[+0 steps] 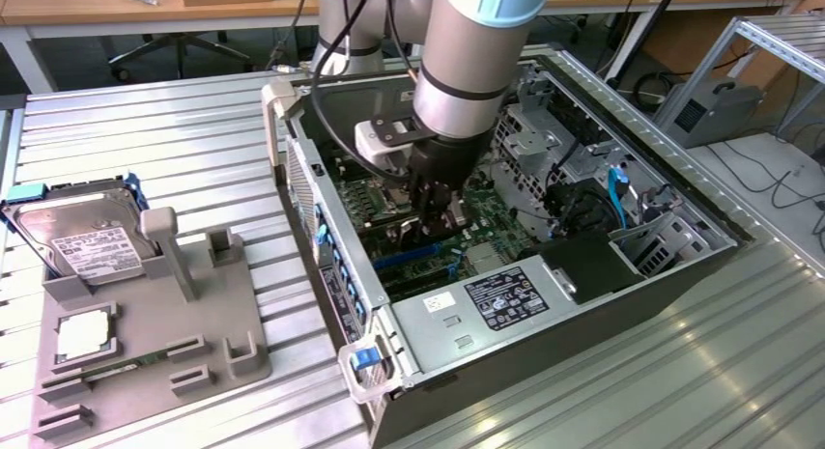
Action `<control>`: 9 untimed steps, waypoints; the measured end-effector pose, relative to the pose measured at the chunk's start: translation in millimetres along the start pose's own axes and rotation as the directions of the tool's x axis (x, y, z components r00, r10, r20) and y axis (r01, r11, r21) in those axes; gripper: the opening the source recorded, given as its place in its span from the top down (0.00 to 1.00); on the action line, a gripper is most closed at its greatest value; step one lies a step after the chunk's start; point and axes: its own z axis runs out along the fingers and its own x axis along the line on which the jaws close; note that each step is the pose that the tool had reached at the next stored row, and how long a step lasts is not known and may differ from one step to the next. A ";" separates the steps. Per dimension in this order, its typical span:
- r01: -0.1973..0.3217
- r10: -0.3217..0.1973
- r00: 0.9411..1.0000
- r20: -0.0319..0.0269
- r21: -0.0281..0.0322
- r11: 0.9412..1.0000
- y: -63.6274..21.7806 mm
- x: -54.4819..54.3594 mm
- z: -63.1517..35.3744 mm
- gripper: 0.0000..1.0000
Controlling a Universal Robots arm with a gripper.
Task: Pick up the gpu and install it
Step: 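Insert the gpu into the slot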
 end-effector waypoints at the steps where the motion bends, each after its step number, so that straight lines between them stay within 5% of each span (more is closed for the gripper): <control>1: 0.000 0.000 1.000 0.000 0.000 1.000 0.8 0.0 0.1 0.73; 9: 0.000 0.000 1.000 0.000 0.000 1.000 2.0 0.0 0.0 0.73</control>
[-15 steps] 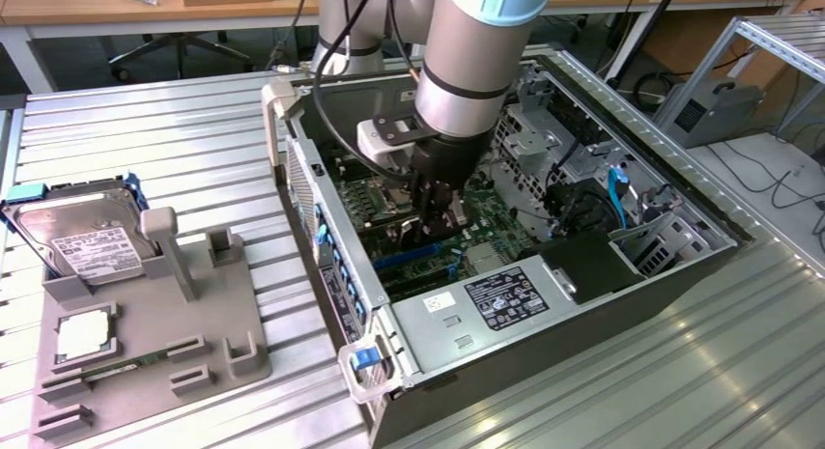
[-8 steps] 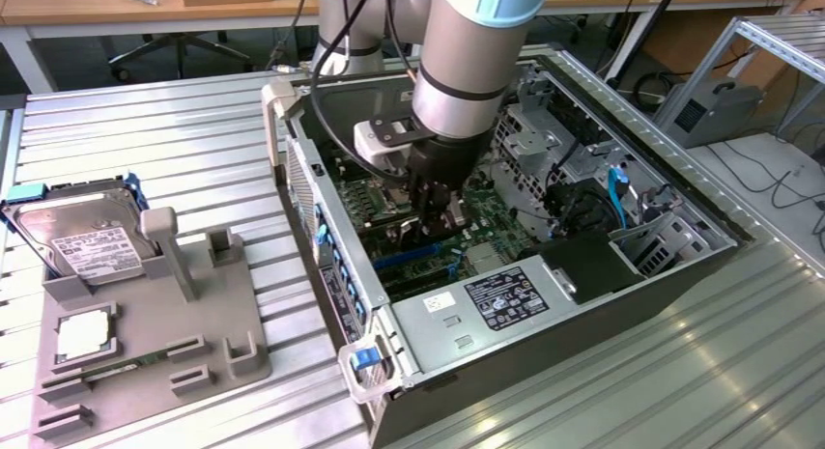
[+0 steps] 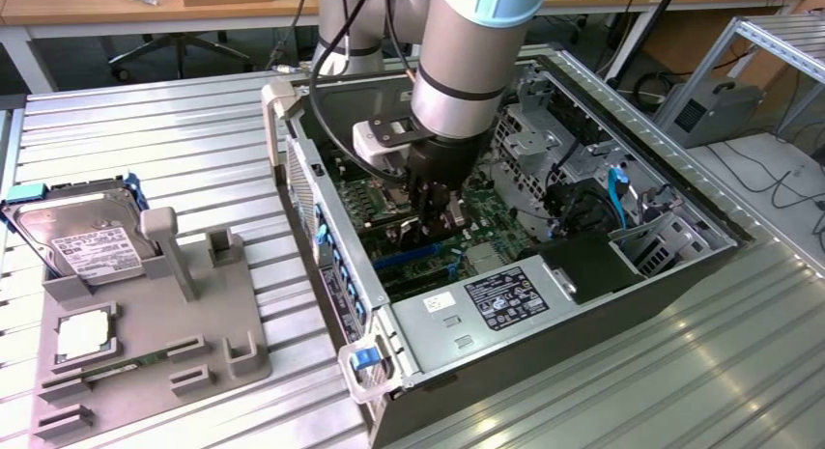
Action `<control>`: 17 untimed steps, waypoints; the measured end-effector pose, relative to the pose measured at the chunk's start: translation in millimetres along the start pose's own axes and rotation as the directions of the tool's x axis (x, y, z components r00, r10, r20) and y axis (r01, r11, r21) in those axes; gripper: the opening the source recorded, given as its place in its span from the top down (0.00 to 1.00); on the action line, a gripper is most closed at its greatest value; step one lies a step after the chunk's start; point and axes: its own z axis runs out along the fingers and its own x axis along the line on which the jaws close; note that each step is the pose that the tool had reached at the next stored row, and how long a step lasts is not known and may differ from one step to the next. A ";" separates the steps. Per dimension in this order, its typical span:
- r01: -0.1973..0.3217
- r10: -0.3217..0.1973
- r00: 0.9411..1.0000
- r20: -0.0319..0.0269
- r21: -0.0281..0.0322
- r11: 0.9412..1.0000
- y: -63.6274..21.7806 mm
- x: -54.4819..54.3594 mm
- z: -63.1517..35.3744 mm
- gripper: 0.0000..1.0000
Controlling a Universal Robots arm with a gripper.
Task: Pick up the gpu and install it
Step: 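Insert the gpu into the slot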
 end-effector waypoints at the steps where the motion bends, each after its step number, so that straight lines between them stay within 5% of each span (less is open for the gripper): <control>1: 0.000 0.000 1.000 0.000 0.000 1.000 0.0 0.0 0.0 0.73; 5: 0.000 0.000 1.000 0.000 -0.002 1.000 0.0 0.0 0.0 0.73; 11: -0.001 0.001 1.000 0.000 -0.018 1.000 -0.5 0.0 -0.2 0.73; 17: -0.001 0.001 1.000 0.000 -0.019 1.000 -0.9 0.0 -0.1 0.73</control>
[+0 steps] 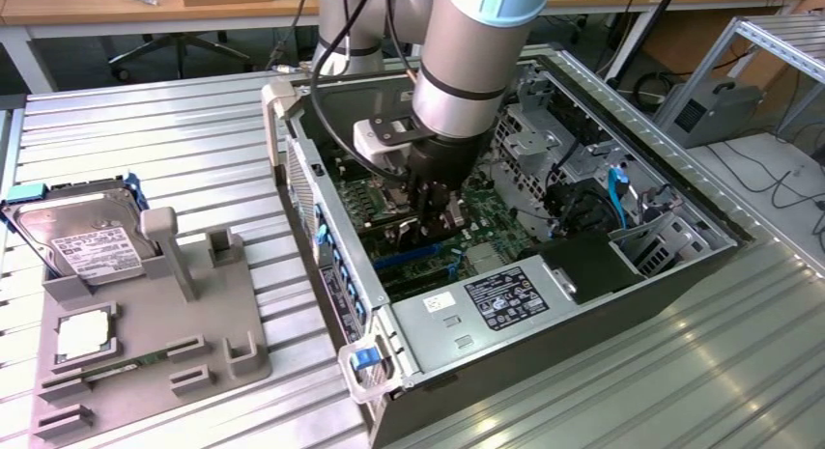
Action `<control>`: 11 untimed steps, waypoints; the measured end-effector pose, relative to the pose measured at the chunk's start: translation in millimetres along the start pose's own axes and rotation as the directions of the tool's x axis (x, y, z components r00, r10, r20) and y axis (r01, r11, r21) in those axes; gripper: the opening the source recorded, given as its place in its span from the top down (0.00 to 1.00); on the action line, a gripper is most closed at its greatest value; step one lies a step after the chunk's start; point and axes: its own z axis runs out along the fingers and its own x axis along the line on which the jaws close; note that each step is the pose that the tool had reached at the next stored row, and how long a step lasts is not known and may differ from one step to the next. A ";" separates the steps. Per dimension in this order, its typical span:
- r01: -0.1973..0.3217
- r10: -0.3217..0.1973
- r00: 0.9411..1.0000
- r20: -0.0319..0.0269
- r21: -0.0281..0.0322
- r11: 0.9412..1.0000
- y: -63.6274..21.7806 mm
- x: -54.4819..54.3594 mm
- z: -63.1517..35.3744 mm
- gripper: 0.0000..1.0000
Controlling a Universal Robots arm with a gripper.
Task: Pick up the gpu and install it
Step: 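Insert the gpu into the slot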
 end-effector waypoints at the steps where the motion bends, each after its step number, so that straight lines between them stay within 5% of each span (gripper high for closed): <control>1: 0.000 0.000 1.000 0.000 0.000 1.000 -0.5 0.0 0.1 0.73; 11: 0.000 0.000 1.000 0.000 -0.001 1.000 -2.1 -0.1 0.0 0.73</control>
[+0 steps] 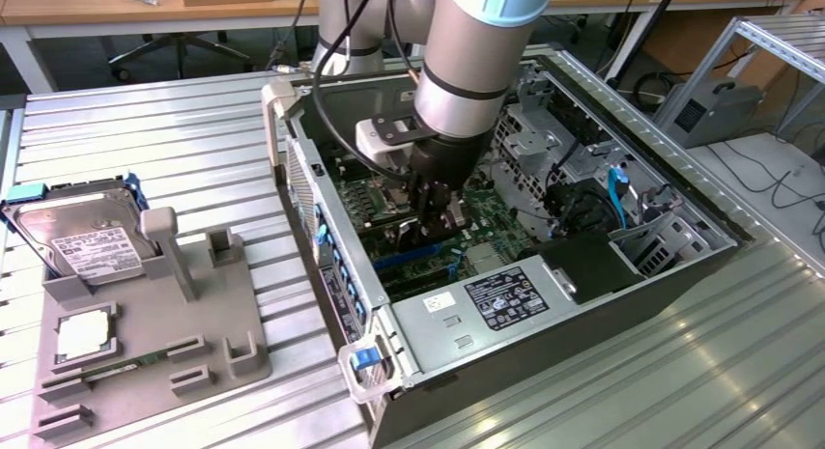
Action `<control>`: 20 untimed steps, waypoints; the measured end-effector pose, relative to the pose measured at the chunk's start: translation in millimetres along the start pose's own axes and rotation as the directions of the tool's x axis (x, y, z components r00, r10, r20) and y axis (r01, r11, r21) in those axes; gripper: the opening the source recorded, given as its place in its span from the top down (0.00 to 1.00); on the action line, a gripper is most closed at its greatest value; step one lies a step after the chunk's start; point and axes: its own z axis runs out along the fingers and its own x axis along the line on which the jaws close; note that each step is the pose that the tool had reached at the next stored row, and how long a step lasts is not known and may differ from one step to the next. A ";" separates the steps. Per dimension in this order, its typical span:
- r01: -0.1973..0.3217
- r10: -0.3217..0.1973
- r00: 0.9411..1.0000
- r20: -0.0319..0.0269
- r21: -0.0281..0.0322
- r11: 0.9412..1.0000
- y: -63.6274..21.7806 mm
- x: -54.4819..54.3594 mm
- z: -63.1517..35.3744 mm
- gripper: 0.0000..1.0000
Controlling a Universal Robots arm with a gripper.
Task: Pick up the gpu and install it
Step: 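Insert the gpu into the slot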
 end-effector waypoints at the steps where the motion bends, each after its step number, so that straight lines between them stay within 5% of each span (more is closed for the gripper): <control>1: 0.000 0.000 1.000 0.000 0.000 1.000 0.2 0.0 0.1 0.73; 20: 0.000 0.000 1.000 0.000 0.001 1.000 0.3 0.1 2.9 0.73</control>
